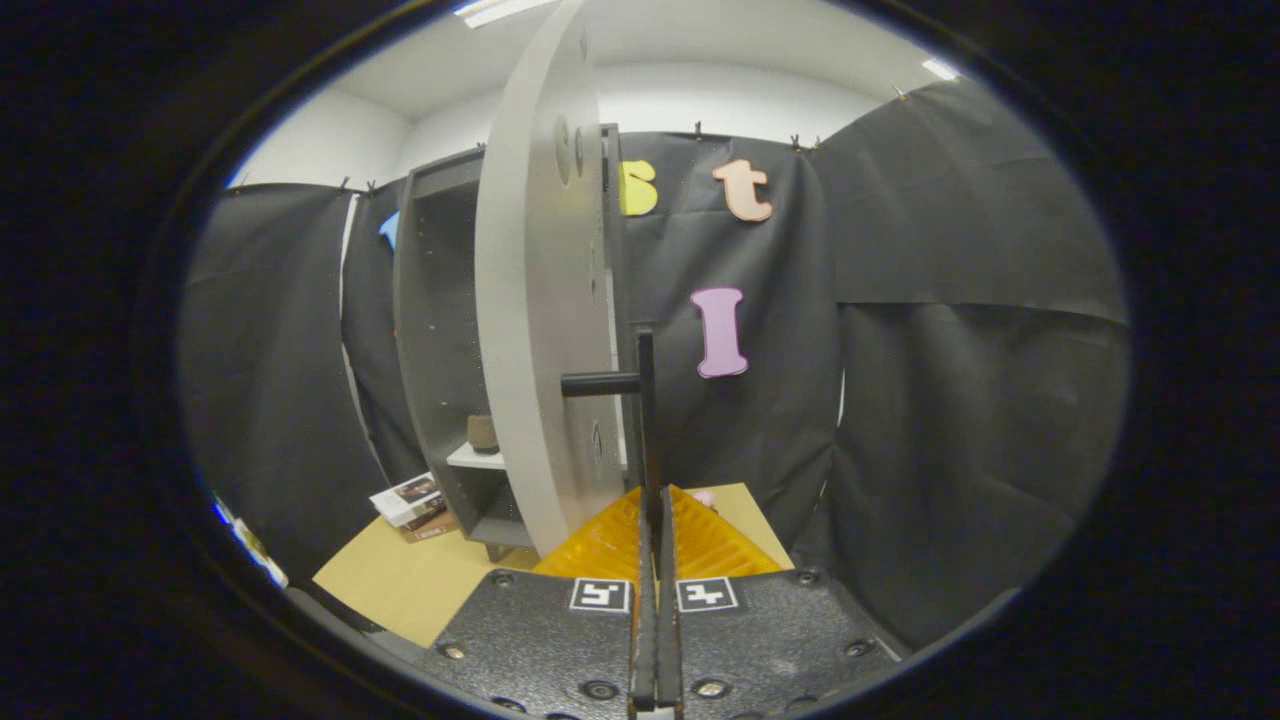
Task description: Open the shoe cabinet door, grab the shoes and put them into the shoe cabinet, then close the shoe cabinet door.
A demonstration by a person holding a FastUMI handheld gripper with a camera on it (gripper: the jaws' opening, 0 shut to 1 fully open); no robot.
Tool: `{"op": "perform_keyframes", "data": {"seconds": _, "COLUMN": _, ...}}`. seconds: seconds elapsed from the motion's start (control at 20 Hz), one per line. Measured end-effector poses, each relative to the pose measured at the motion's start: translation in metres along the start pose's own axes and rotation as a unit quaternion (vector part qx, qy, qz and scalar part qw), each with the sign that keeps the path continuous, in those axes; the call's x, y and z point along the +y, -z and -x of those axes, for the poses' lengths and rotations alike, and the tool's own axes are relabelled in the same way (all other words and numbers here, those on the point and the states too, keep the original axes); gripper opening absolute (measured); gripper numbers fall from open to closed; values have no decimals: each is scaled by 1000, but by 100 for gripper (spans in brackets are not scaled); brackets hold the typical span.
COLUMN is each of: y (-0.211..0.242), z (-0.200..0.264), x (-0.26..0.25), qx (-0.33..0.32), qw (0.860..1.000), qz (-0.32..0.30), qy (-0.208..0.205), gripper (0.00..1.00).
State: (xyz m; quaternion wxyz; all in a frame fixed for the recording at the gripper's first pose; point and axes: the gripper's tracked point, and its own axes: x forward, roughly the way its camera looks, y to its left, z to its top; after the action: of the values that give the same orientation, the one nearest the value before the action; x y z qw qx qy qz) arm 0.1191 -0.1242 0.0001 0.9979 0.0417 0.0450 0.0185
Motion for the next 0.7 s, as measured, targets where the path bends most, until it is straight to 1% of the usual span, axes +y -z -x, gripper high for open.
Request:
{"op": "perform_keyframes", "data": {"seconds": 0.15, "y": 0, "z": 8, "x": -4, "qx": 0, "qw": 1000, "qz": -1, "qy": 11, "gripper": 4}}
{"op": "perform_keyframes", "data": {"seconds": 0.2, "y": -3, "z": 15, "x": -3, "qx": -7, "qw": 1000, "qz": 0, "qy": 13, "gripper": 7}}
{"op": "perform_keyframes", "data": {"seconds": 0.25, "y": -5, "z": 21, "x": -5, "qx": -10, "qw": 1000, "qz": 5, "qy": 19, "gripper": 7}}
{"op": "perform_keyframes", "data": {"seconds": 0.35, "y": -6, "z": 37, "x": -14, "qx": -17, "qw": 999, "qz": 18, "qy": 40, "gripper": 22}}
{"op": "perform_keyframes", "data": {"seconds": 0.4, "y": -6, "z": 46, "x": -14, "qx": -22, "qw": 998, "qz": 24, "qy": 47, "gripper": 34}}
{"op": "perform_keyframes", "data": {"seconds": 0.5, "y": -5, "z": 64, "x": -13, "qx": -30, "qw": 997, "qz": 34, "qy": 61, "gripper": 53}}
{"op": "perform_keyframes", "data": {"seconds": 0.65, "y": 6, "z": 89, "x": 6, "qx": -35, "qw": 996, "qz": 45, "qy": 70, "gripper": 82}}
{"op": "perform_keyframes", "data": {"seconds": 0.7, "y": 13, "z": 94, "x": 15, "qx": -33, "qw": 996, "qz": 45, "qy": 71, "gripper": 87}}
